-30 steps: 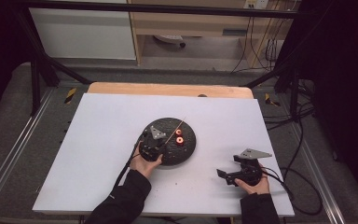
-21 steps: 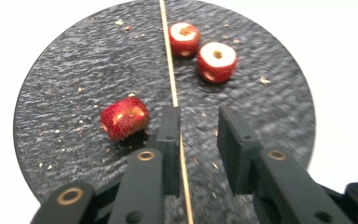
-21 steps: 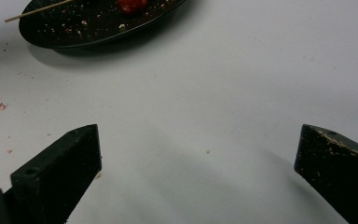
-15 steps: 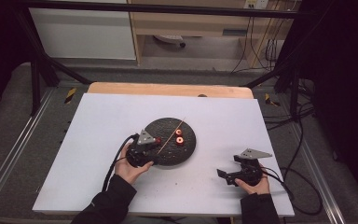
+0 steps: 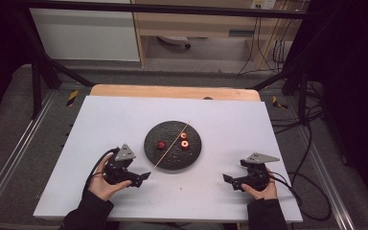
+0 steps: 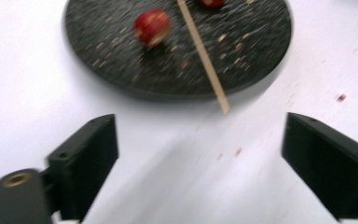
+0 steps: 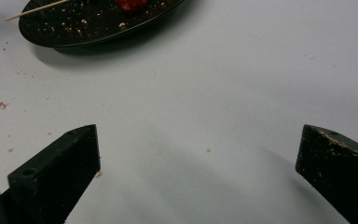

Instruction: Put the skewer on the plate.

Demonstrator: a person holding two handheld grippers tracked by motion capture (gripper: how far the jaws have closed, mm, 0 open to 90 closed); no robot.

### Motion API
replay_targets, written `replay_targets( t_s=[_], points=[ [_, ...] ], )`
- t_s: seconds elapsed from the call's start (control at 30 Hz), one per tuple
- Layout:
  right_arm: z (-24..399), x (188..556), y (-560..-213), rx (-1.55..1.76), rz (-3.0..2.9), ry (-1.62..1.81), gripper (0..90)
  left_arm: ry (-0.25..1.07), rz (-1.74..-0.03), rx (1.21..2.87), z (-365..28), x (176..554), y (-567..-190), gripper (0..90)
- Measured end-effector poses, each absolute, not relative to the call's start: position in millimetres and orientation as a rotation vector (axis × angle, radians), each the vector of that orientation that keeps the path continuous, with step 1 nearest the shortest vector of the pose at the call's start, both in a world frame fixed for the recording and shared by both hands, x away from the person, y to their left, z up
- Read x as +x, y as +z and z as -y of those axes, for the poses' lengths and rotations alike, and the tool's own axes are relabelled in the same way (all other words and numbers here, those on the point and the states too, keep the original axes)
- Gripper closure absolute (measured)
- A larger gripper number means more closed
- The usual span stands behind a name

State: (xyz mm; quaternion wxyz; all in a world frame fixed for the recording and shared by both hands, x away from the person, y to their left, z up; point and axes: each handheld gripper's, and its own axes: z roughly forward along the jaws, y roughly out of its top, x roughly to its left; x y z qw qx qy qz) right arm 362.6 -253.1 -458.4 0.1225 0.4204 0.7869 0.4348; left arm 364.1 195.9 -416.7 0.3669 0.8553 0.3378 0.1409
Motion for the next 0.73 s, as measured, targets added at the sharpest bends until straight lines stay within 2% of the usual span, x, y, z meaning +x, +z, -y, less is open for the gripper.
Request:
replay_targets(
  t_s=[0.37,0.73],
  points=[
    [252,362,-460,1.228,-2.309,1.255,0.9,0.403,-0.963,2.103,-250,354,-442,3.7],
    [252,360,-460,1.207,-2.349,1.246,0.8,0.404,-0.983,2.087,-266,351,-449,3.7]
  ],
)
